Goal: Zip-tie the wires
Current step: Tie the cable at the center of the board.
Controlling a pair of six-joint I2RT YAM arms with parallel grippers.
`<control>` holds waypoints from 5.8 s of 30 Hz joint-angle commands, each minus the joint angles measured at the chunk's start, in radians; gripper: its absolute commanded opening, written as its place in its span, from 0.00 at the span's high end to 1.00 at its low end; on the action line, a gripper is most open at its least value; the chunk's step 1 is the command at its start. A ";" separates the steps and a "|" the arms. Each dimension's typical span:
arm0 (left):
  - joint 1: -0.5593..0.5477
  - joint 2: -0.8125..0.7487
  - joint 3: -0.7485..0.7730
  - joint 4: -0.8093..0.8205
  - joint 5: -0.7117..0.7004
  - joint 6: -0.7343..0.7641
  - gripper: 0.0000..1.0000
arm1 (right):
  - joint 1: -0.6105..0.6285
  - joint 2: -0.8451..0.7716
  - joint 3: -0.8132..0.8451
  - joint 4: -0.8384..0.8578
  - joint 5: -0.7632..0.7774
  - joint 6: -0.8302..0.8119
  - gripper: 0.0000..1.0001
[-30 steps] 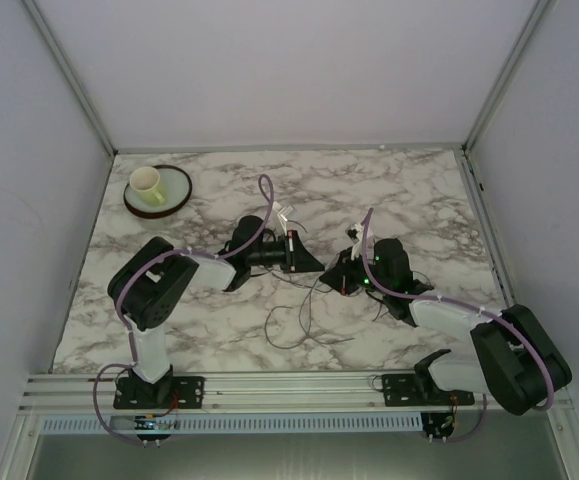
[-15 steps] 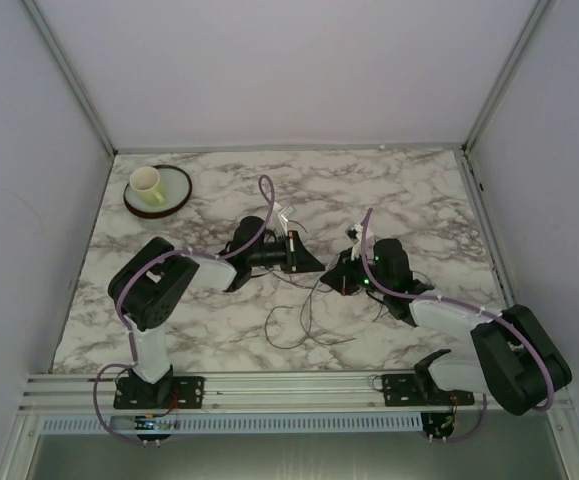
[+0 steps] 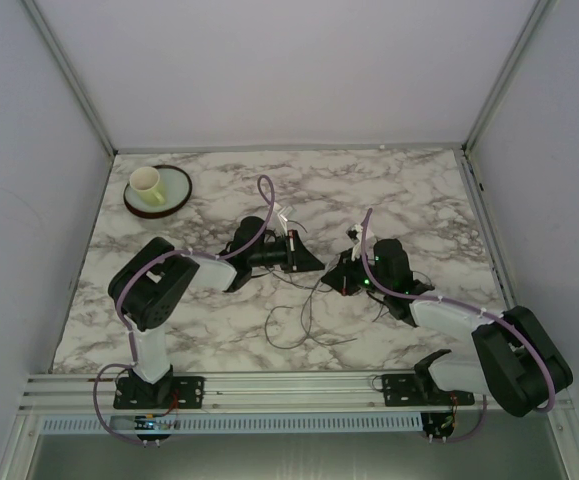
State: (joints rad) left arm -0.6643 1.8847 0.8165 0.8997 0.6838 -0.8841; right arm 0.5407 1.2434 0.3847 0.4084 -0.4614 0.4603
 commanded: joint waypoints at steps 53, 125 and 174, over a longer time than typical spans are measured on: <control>-0.002 0.033 0.013 0.125 0.049 -0.008 0.81 | -0.042 -0.010 0.046 -0.008 -0.011 -0.011 1.00; -0.014 0.074 0.032 0.137 0.045 0.018 1.00 | -0.041 0.033 0.088 -0.041 -0.045 -0.014 1.00; -0.006 0.053 0.066 0.056 0.083 0.147 1.00 | -0.340 -0.088 -0.062 0.288 -0.510 0.273 0.63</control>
State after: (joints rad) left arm -0.6704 1.9541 0.8558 0.9508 0.7509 -0.7872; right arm 0.2237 1.0771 0.2897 0.6167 -0.6937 0.6159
